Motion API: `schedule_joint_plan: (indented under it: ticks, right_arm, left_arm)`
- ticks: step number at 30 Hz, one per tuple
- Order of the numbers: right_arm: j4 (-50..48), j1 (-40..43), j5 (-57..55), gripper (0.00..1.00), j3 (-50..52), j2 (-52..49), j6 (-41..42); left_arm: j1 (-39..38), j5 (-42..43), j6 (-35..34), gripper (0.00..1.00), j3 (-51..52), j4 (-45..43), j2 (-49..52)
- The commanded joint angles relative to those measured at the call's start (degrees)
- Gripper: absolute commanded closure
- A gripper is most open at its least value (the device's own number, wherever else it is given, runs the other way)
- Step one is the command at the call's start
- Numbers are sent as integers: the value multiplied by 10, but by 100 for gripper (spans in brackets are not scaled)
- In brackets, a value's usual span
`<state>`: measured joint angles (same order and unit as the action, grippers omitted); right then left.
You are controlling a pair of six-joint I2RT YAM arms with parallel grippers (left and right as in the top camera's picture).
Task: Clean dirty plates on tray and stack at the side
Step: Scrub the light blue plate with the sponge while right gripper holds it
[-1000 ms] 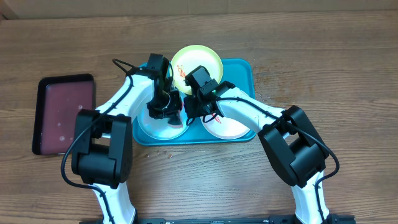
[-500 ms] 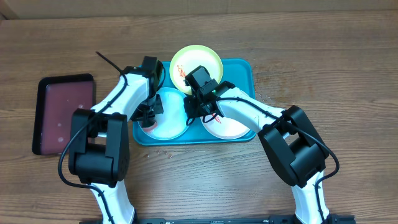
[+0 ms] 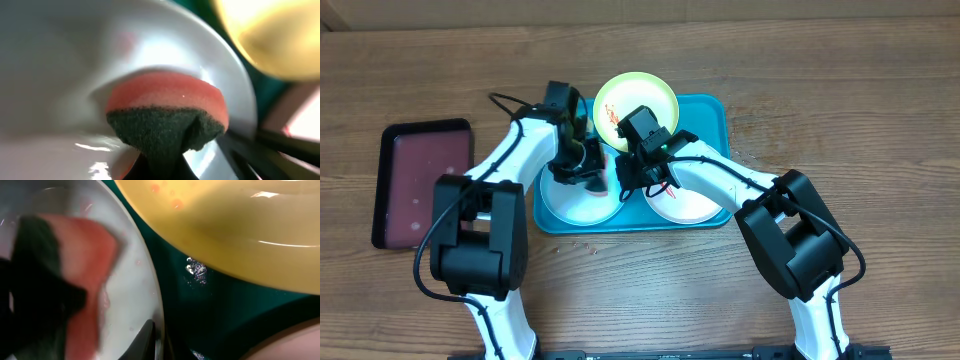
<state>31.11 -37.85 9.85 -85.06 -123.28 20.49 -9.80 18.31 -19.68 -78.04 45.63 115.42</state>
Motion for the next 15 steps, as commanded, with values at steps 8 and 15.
schedule_joint_plan:
  ticks: [8, 15]
  right_arm:
    - [8, 0, -3, 92, 3, -9, -8]
    - [13, 0, -3, 96, 3, -9, -8]
  left_arm:
    - [-2, -71, 21, 96, 0, 77, 9]
    - [-2, -302, -11, 96, 0, 92, 9]
